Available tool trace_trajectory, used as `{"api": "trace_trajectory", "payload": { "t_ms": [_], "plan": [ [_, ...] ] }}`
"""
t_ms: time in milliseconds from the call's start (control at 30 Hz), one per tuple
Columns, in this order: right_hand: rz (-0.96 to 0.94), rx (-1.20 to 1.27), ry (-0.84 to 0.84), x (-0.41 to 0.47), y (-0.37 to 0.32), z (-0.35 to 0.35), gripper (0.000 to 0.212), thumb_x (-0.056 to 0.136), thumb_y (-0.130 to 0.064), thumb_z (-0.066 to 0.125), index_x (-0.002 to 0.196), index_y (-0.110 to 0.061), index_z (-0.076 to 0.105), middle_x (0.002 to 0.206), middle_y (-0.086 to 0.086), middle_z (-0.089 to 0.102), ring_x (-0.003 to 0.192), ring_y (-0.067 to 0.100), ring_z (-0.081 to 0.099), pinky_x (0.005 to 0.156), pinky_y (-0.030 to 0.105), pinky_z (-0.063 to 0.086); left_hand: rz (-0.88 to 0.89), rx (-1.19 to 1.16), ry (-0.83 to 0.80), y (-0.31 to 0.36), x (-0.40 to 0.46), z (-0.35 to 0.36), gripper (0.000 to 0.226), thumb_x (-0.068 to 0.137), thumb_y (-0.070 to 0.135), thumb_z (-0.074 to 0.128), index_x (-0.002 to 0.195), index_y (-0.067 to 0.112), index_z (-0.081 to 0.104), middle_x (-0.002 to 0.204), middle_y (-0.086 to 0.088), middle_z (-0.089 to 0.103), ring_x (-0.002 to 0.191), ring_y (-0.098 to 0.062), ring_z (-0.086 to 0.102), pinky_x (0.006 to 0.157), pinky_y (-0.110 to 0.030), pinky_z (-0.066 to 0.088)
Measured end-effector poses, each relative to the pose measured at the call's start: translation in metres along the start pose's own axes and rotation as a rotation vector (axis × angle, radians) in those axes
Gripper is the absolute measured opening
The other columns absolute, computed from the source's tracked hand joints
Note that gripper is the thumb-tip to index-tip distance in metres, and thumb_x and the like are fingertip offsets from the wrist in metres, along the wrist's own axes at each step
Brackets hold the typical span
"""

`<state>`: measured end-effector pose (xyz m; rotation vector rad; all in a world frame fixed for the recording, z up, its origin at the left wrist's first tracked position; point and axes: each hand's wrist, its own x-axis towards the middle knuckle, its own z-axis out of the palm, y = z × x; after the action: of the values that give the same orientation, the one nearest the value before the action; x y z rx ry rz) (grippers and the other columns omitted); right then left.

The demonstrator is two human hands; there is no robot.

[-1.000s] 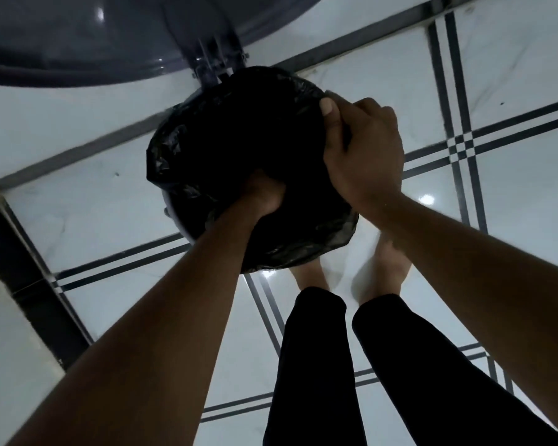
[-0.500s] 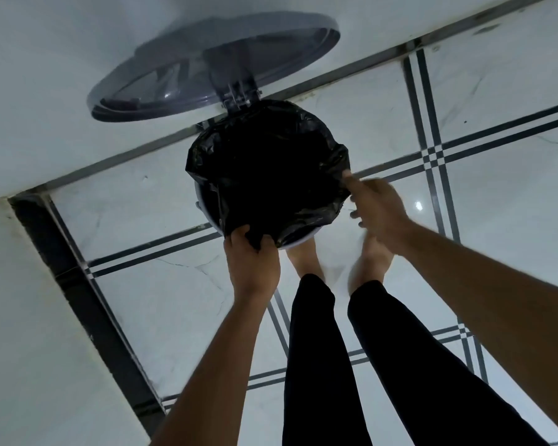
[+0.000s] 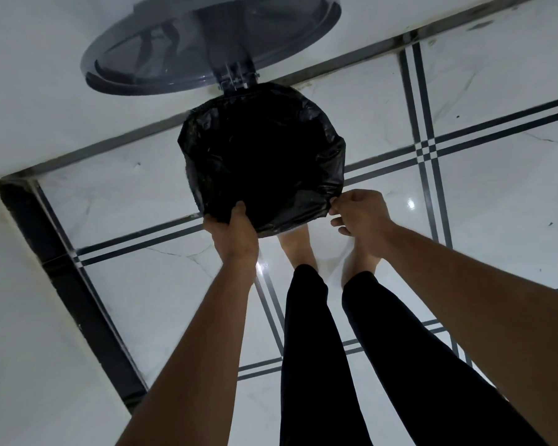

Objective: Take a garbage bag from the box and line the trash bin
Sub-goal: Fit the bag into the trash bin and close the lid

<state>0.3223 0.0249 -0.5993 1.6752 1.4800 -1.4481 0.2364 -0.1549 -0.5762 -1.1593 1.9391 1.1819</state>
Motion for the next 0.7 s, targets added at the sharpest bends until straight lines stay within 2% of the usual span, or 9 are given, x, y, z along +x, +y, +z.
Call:
{"api": "trace_trajectory", "payload": {
  "t_ms": [67,167,233,333,467,567,633,700],
  "plan": [
    [-0.007,-0.021,0.004,0.004,0.0,0.003,0.015,0.101,-0.019,0.072,0.086,-0.016,0.074,0.077,-0.002,0.082,0.067,0.015,0.076,0.067,0.031,0.062,-0.093,-0.147,-0.038,0.004,0.007,0.0,0.063,0.104,0.042,0.059,0.159,0.02,0.039,0.141,-0.003,0.058,0.129,-0.025,0.059,0.112,-0.038,0.048],
    [-0.016,-0.046,0.007,0.012,-0.002,0.007,0.009,0.097,-0.015,0.074,0.088,-0.015,0.077,0.073,-0.005,0.082,0.062,0.012,0.076,0.07,0.032,0.065,-0.158,-0.286,-0.16,0.008,0.018,-0.005,0.057,0.108,0.058,0.039,0.158,0.031,0.048,0.153,0.001,0.059,0.14,-0.026,0.056,0.121,-0.05,0.043],
    [-0.018,-0.067,0.005,0.019,-0.002,0.009,0.01,0.097,-0.013,0.073,0.089,-0.016,0.077,0.07,-0.007,0.081,0.059,0.01,0.076,0.07,0.031,0.065,-0.205,-0.378,-0.196,0.005,0.034,-0.009,0.062,0.107,0.066,0.03,0.157,0.037,0.049,0.157,0.001,0.058,0.143,-0.028,0.054,0.121,-0.054,0.042],
    [-0.037,-0.121,0.015,0.026,0.0,0.011,0.016,0.098,-0.011,0.073,0.086,-0.021,0.076,0.067,-0.009,0.079,0.056,0.008,0.076,0.074,0.034,0.067,-0.307,-0.508,-0.228,0.002,0.054,-0.013,0.073,0.104,0.073,0.021,0.159,0.033,0.049,0.159,-0.004,0.056,0.145,-0.032,0.053,0.122,-0.052,0.042],
    [-0.07,-0.265,0.03,0.03,0.005,0.007,0.015,0.094,-0.014,0.076,0.081,-0.019,0.078,0.07,-0.003,0.081,0.067,0.016,0.081,0.086,0.043,0.068,-0.358,-0.606,-0.278,0.005,0.061,-0.015,0.081,0.103,0.075,0.024,0.162,0.022,0.045,0.161,-0.011,0.052,0.147,-0.034,0.051,0.126,-0.051,0.038],
    [-0.14,-0.518,0.041,0.028,0.008,0.004,0.013,0.089,-0.021,0.069,0.08,-0.023,0.079,0.076,-0.001,0.081,0.074,0.023,0.08,0.083,0.045,0.068,-0.361,-0.579,-0.267,0.007,0.064,-0.018,0.085,0.103,0.076,0.027,0.159,0.017,0.047,0.159,-0.013,0.055,0.146,-0.032,0.053,0.126,-0.049,0.037],
    [-0.15,-0.618,0.044,0.03,0.012,0.003,0.012,0.085,-0.022,0.066,0.085,-0.022,0.078,0.078,0.0,0.079,0.076,0.027,0.079,0.082,0.046,0.068,-0.348,-0.543,-0.274,0.005,0.067,-0.021,0.083,0.103,0.075,0.028,0.158,0.016,0.049,0.158,-0.012,0.057,0.145,-0.03,0.053,0.127,-0.049,0.036],
    [-0.13,-0.61,0.015,0.032,0.01,0.002,0.013,0.088,-0.027,0.069,0.097,-0.023,0.077,0.086,0.0,0.081,0.081,0.026,0.08,0.088,0.044,0.067,-0.345,-0.512,-0.294,0.002,0.07,-0.025,0.08,0.103,0.073,0.03,0.157,0.018,0.051,0.155,-0.011,0.059,0.143,-0.028,0.055,0.126,-0.048,0.036]
  ]
}}
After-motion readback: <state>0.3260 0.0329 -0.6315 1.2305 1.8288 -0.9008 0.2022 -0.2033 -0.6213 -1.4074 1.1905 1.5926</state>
